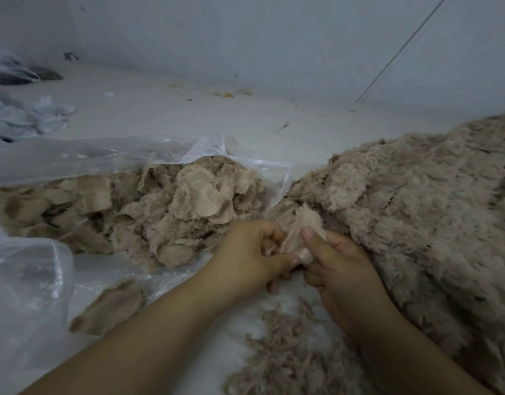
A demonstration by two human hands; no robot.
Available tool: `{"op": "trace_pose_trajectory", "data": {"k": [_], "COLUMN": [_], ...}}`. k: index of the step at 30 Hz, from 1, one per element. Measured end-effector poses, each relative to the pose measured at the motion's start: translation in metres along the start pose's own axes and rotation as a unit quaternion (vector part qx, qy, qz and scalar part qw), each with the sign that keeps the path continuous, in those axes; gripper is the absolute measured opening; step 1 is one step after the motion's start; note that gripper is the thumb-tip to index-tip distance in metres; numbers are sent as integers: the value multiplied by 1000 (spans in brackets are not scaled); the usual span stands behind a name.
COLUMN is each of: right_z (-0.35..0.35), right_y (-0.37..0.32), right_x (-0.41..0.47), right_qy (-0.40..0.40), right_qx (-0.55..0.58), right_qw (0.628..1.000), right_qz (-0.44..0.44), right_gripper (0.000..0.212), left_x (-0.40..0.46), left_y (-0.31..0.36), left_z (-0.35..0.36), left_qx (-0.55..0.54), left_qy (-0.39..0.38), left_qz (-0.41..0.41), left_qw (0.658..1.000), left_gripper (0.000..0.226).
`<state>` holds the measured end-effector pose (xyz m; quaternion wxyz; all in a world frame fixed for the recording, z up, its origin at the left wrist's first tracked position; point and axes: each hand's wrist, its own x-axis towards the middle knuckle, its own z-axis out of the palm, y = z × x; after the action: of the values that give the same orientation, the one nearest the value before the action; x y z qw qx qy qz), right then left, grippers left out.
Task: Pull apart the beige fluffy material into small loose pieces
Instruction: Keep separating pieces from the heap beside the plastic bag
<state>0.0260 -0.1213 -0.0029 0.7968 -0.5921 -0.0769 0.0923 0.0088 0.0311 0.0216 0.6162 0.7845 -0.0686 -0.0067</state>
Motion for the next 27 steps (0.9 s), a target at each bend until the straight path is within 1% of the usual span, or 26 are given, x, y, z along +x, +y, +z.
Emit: {"op": "trace_pose_trajectory", "data": {"k": [2,4,6,7,8,10,12,13,14,16,17,18,20,21,22,24,25,27], "right_z": [-1,0,-1,-2,-2,-3,-3,-2,-1,-2,-3,-3,-4,-4,-5,-5,-5,-5], "right_y": [0,0,2,2,3,4,5,5,5,6,6,7,9,9,10,9,9,9], "right_x": [0,0,1,1,1,1,1,0,0,1,1,2,3,3,4,5,5,5], "right_qy": [-12,-19,-7,2,7,0,-11,-18,-23,-24,-22,-24,-27,-27,-31,-39,-42,-48], "right_qx": [10,20,38,39,29,-12,-51,-56,-65,-109,-129,-138,-141,-136,-127,-116,-117,-125], "right_qw": [1000,1000,999,999,999,1000,999,998,998,993,990,989,989,990,991,992,992,990], "right_qz": [-4,-1,10,14,14,6,3,2,-5,-31,-43,-51,-46,-39,-31,-20,-20,-31], "right_gripper": [32,34,35,35,33,26,22,22,28,48,53,50,34,24,16,17,17,16], "left_x": [-1,-2,-4,-4,-5,-4,-1,0,2,6,7,8,10,11,11,12,12,11], "left_y": [-1,-2,-3,-4,-5,-5,-5,-5,-5,-7,-7,-5,-5,-5,-6,-7,-7,-6], "left_z": [-5,-13,-23,-25,-27,-27,-21,-17,-13,-7,-5,-4,-3,-3,-4,-5,-4,-1], "left_qx": [11,23,42,54,65,89,106,93,70,35,29,27,25,22,14,-21,-40,-51], "left_qy": [-38,-96,-173,-200,-211,-179,-107,-61,-8,80,95,90,69,75,90,116,118,93], "left_qz": [-5,-23,-52,-60,-60,-25,24,36,41,48,52,56,56,56,58,55,47,36], "left_qw": [999,995,983,976,974,980,988,993,997,995,994,994,996,995,994,991,991,994], "left_gripper": [24,30,25,20,16,10,20,25,31,39,35,28,16,14,14,15,16,20]}}
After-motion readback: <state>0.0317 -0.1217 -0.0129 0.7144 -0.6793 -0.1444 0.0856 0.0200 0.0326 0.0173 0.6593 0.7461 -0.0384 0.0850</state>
